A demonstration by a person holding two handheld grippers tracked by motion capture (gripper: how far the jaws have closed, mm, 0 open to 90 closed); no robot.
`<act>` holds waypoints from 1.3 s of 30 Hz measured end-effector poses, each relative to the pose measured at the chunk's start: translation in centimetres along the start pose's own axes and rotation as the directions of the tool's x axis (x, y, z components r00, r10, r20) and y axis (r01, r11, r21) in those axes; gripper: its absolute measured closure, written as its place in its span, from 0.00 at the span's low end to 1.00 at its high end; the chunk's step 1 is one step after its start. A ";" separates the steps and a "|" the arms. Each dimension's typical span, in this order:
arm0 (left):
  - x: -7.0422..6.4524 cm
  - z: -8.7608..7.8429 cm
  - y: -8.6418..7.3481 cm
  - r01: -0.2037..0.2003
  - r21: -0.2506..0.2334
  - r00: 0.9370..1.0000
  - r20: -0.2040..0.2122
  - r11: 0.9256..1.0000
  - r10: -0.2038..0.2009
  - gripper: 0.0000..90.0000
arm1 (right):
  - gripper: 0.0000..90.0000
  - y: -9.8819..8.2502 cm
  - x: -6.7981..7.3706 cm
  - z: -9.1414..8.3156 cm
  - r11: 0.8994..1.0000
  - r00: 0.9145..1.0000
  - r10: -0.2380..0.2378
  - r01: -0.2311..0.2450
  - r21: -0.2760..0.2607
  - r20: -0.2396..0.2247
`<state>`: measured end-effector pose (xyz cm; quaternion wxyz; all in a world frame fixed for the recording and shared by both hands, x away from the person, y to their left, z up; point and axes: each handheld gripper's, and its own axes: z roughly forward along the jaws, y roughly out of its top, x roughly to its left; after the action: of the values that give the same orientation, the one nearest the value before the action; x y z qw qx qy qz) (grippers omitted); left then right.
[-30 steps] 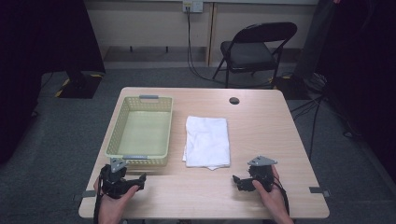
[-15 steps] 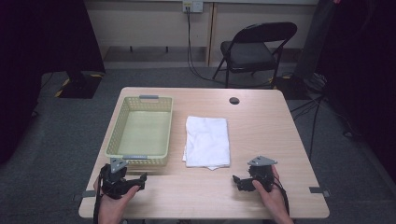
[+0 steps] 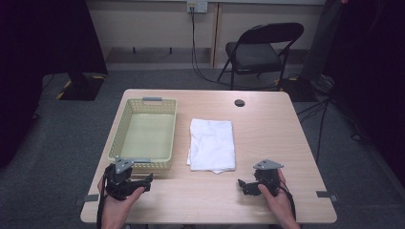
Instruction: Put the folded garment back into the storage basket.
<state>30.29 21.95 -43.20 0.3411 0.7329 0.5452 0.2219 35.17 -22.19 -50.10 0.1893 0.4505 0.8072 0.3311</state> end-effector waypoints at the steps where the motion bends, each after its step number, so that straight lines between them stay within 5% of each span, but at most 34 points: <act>1: -0.1 0.0 0.2 -0.003 -0.003 1.000 0.002 1.000 0.003 0.10 | 0.00 0.0 0.0 0.0 1.000 1.000 0.000 0.000 0.000 0.000; 9: -1.3 0.0 1.0 -0.053 -0.001 0.999 0.005 0.999 0.053 0.10 | 0.00 0.0 0.0 0.0 1.000 1.000 0.000 0.000 0.000 0.000; 39: -4.7 1.7 4.7 -0.095 -0.035 0.994 0.055 0.995 0.097 0.10 | 0.00 0.0 0.0 0.0 1.000 1.000 -0.001 0.001 0.000 0.000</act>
<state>33.11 16.26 -40.63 0.3571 0.7588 0.4956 0.2258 35.17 -22.19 -50.10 0.1894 0.4503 0.8074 0.3310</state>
